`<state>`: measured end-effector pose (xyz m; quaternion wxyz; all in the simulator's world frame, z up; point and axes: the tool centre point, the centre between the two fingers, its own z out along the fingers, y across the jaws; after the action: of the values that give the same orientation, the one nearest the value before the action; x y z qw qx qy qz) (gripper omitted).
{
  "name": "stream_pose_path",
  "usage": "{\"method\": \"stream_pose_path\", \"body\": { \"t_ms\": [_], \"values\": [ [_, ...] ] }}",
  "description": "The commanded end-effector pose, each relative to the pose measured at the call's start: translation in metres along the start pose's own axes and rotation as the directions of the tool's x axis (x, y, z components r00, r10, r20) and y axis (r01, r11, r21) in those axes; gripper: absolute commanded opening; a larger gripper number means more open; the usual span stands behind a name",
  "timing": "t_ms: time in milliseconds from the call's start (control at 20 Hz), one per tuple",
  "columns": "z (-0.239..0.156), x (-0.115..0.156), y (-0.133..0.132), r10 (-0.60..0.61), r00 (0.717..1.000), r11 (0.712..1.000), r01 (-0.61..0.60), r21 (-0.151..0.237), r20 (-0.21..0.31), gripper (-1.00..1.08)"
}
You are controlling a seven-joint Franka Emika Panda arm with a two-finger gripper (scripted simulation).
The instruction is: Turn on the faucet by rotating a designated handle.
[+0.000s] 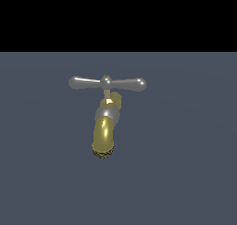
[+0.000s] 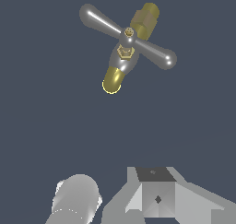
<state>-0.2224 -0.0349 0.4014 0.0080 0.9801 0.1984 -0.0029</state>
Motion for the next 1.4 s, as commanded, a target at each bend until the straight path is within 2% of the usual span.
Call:
{"method": "stream_pose_path", "body": {
  "t_ms": [0, 300, 650, 1000, 1350],
  "values": [
    [0.012, 0.003, 0.007, -0.064, 0.998, 0.998, 0.064, 0.0, -0.001, -1.0],
    [0.041, 0.011, 0.022, -0.212, 0.977, 0.977, 0.212, 0.0, -0.003, -1.0],
    [0.074, 0.024, 0.037, -0.378, 0.926, 0.926, 0.378, 0.0, -0.005, -1.0],
    [0.106, 0.04, 0.051, -0.531, 0.848, 0.848, 0.531, -0.001, -0.006, -1.0],
    [0.138, 0.058, 0.061, -0.663, 0.749, 0.749, 0.663, -0.002, -0.008, -1.0]
  ]
}}
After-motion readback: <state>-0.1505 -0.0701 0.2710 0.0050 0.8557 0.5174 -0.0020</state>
